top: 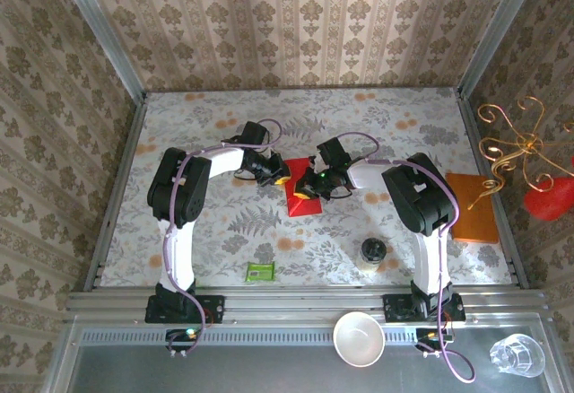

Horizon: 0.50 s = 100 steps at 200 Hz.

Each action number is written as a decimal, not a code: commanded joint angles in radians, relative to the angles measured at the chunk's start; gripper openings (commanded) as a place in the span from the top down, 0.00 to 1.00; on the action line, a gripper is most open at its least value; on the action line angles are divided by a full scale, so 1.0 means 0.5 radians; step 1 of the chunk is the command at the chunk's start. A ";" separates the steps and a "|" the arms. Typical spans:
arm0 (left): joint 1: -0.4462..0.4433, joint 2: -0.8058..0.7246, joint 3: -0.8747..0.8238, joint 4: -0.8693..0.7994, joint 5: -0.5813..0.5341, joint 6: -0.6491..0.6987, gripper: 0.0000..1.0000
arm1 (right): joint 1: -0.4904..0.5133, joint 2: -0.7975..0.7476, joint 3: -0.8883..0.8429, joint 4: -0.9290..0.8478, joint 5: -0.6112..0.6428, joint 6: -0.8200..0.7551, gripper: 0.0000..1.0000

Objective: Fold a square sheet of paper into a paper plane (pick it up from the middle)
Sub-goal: Fold the triangle a second time at the center of the table.

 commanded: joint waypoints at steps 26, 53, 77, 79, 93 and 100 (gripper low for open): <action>-0.001 0.069 -0.018 -0.102 -0.040 0.015 0.85 | 0.008 0.040 0.045 0.007 0.059 0.022 0.95; -0.001 0.069 -0.018 -0.100 -0.040 0.016 0.85 | 0.005 0.048 0.042 0.017 0.065 0.033 0.95; 0.000 0.066 -0.024 -0.102 -0.038 0.017 0.85 | 0.005 0.058 0.040 0.015 0.071 0.032 0.95; -0.001 0.066 -0.024 -0.100 -0.040 0.017 0.85 | 0.005 0.058 0.039 0.016 0.071 0.034 0.95; 0.001 0.066 -0.025 -0.100 -0.040 0.017 0.85 | 0.005 0.060 0.037 0.008 0.077 0.031 0.95; -0.001 0.066 -0.027 -0.096 -0.040 0.013 0.85 | 0.005 0.059 0.036 0.002 0.080 0.029 0.95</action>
